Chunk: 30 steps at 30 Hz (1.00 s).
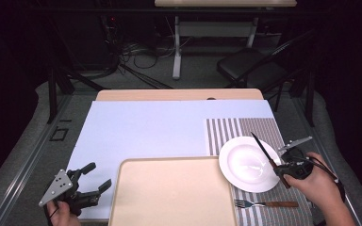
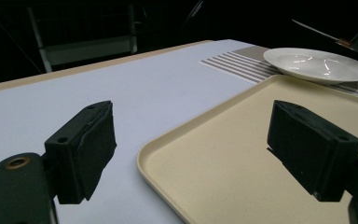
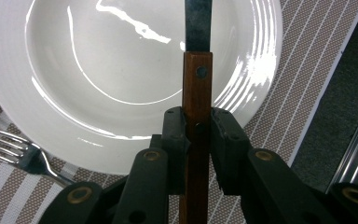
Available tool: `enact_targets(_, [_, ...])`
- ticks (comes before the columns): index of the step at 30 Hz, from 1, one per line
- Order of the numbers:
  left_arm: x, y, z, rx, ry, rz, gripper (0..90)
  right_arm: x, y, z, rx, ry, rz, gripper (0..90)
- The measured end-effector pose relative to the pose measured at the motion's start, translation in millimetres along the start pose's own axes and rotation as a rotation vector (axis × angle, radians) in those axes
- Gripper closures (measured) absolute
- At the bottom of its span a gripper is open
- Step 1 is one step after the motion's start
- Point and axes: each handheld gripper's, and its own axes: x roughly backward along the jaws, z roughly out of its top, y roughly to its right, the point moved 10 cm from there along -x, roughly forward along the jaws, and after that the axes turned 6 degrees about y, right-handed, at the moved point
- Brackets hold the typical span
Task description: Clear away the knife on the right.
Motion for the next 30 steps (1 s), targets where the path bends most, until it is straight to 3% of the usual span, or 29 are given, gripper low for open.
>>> enact_targets(4, [0.3,-0.3,-0.1,0.0,0.0,0.003,15.5,3.2,-8.7,-8.0,0.011,-0.015,0.003,76.4])
enact_targets(19, [0.5,0.0,0.3,-0.003,0.0,0.003,15.4,8.9,-41.0,-17.5,0.015,0.009,0.011,76.4])
enact_targets(30, [1.1,0.0,0.8,-0.008,0.002,0.003,15.4,12.8,-52.8,-25.5,0.0,-0.02,0.002,76.4])
